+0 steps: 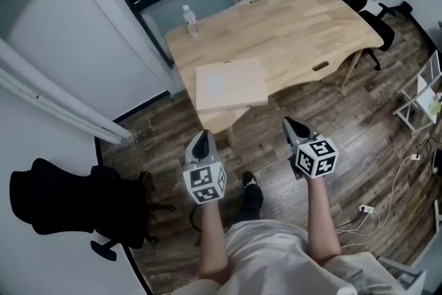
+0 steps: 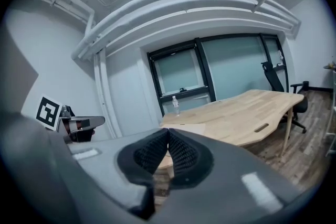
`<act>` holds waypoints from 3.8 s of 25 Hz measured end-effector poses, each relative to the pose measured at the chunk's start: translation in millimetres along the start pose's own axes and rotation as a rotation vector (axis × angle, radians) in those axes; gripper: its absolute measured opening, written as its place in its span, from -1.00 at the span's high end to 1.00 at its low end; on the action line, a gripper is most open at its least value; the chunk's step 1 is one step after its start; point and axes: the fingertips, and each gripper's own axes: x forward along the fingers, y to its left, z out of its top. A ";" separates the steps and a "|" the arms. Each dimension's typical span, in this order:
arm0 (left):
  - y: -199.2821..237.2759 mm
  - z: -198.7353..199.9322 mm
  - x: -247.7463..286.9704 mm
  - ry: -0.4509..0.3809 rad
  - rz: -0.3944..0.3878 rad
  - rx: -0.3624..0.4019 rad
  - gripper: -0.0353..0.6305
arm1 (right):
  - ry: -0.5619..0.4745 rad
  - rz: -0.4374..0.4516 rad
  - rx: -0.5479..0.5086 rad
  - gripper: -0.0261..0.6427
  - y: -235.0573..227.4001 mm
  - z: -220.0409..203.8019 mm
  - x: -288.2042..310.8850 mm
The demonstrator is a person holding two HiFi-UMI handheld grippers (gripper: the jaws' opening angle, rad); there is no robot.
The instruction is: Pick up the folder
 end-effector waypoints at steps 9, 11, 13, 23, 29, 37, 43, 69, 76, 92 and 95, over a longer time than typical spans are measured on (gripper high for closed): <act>28.1 12.5 95.2 0.034 -0.034 -0.012 0.88 | 0.040 -0.015 -0.021 0.92 -31.0 25.4 83.0; 37.3 14.6 114.9 0.032 -0.033 -0.019 0.88 | 0.048 -0.017 -0.026 0.92 -35.9 28.7 101.9; 47.6 10.7 134.4 0.049 -0.032 -0.028 0.88 | 0.059 -0.023 -0.029 0.92 -41.4 30.0 122.1; 91.9 -48.8 199.1 0.239 -0.024 -0.086 0.87 | 0.154 -0.133 0.039 0.91 -82.8 -4.3 187.2; 111.1 -73.5 230.4 0.304 -0.010 -0.130 0.87 | 0.222 -0.139 0.058 0.74 -97.3 -25.0 221.7; 132.4 -78.5 288.6 0.334 -0.011 -0.111 0.61 | 0.272 -0.139 0.124 0.59 -129.5 -34.2 279.3; 141.0 -106.2 325.6 0.414 -0.065 -0.159 0.24 | 0.277 -0.133 0.211 0.37 -150.1 -39.6 316.0; 123.0 -174.8 386.0 0.600 -0.275 -0.350 -0.26 | 0.518 -0.111 0.312 -0.34 -166.0 -110.1 374.5; 124.3 -171.9 390.1 0.579 -0.261 -0.324 -0.27 | 0.504 -0.154 0.253 -0.34 -167.0 -105.8 375.5; 109.7 -154.1 351.9 0.536 -0.223 -0.303 -0.27 | 0.459 -0.130 0.170 -0.33 -153.7 -89.7 343.6; 108.3 -140.3 346.0 0.503 -0.215 -0.280 -0.27 | 0.427 -0.120 0.161 -0.33 -150.0 -79.2 338.7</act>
